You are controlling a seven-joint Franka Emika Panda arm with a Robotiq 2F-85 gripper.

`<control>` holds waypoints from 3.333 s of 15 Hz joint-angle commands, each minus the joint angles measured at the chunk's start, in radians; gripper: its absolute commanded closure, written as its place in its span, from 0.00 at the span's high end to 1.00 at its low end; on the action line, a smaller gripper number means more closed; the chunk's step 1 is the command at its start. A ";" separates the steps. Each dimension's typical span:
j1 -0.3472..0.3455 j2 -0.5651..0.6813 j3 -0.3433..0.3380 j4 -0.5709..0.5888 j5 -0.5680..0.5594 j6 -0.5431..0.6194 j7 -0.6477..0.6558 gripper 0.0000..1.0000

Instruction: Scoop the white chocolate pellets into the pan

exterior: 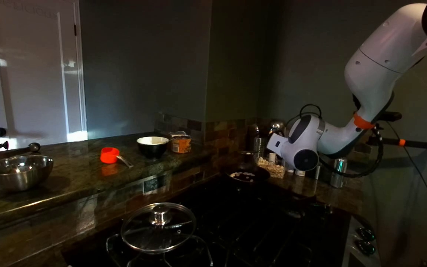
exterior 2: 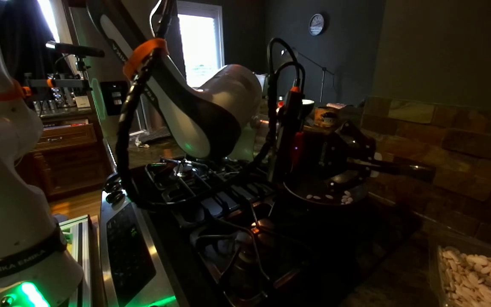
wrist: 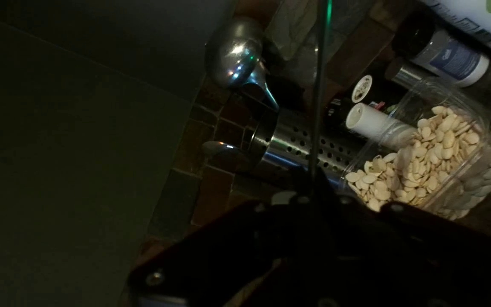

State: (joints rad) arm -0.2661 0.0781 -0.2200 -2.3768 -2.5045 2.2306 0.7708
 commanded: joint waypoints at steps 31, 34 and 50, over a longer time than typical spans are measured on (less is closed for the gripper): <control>0.092 -0.092 0.061 -0.048 0.007 -0.148 -0.735 0.01; 0.085 -0.101 0.048 -0.051 0.002 -0.129 -0.813 0.01; 0.018 -0.103 -0.045 -0.018 0.313 -0.337 -0.628 0.01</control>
State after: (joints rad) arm -0.2388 -0.0834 -0.2520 -2.4181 -2.2929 1.9701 0.0975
